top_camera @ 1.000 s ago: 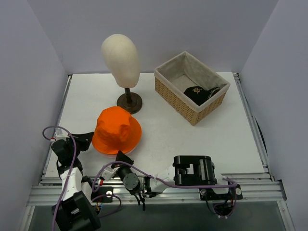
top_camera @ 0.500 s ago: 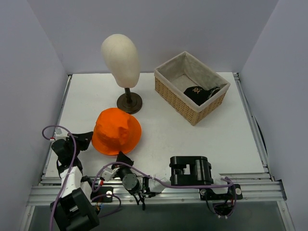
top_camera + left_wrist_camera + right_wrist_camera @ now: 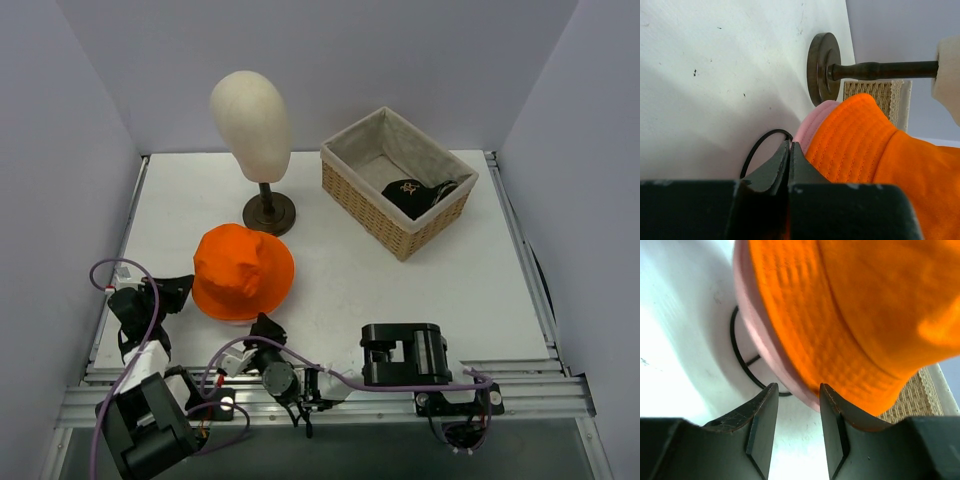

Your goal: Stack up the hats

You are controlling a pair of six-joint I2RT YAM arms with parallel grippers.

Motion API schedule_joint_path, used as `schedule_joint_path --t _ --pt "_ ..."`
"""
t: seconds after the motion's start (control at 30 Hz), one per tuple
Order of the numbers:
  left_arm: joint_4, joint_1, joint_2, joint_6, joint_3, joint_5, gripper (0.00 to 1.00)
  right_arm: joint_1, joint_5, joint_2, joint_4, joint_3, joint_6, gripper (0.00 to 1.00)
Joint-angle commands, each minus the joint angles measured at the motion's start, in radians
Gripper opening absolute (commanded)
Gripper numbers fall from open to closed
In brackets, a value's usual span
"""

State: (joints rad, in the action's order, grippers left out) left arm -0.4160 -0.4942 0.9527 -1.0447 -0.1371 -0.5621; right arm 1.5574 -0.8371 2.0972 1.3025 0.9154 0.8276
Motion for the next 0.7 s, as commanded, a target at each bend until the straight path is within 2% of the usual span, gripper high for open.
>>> schedule_joint_path --t 0.0,0.13,0.23,0.3,0.37,0.6,0.67 --pt "-0.035 -0.006 -0.009 0.038 -0.022 0.019 0.09 0.004 -0.007 -0.132 0.067 -0.027 -0.065 0.35" --pt "0.009 -0.006 -0.051 0.046 -0.042 0.013 0.33 0.026 -0.01 -0.187 0.098 -0.107 -0.12 0.34" --pt "0.057 -0.007 -0.101 0.049 -0.05 0.019 0.41 0.043 -0.007 -0.244 0.109 -0.151 -0.174 0.33" --pt "0.095 -0.006 -0.138 0.057 -0.068 0.031 0.47 0.041 0.021 -0.316 0.081 -0.199 -0.267 0.33" --pt "0.16 -0.007 -0.169 0.063 -0.09 0.047 0.59 0.036 0.085 -0.409 0.058 -0.257 -0.33 0.32" --pt "0.343 -0.007 -0.219 0.049 -0.145 0.139 0.63 -0.013 0.256 -0.634 -0.02 -0.365 -0.554 0.33" --pt "0.394 -0.007 -0.224 0.052 -0.166 0.185 0.63 -0.084 0.304 -0.689 -0.098 -0.356 -0.643 0.32"
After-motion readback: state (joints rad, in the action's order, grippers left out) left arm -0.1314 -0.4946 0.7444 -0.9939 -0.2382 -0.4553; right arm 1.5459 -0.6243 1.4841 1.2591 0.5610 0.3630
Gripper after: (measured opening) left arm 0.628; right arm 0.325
